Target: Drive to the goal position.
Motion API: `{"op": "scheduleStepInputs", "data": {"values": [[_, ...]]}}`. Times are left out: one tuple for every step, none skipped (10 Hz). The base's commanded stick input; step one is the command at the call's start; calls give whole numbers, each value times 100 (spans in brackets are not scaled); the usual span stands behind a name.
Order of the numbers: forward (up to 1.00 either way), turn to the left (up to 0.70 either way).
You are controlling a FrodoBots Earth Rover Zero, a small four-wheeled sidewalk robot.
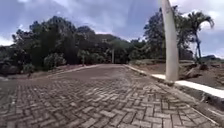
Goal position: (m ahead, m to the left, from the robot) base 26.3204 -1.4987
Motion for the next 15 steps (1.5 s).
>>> {"op": "scheduleStepInputs", "data": {"values": [[85, 0], [93, 0], [100, 0], [100, -14], [100, -13], [100, 0], [100, 0], [100, 0], [100, 14], [100, 13], [100, 0], [100, 0], [100, 0], [100, 0], [100, 0]]}}
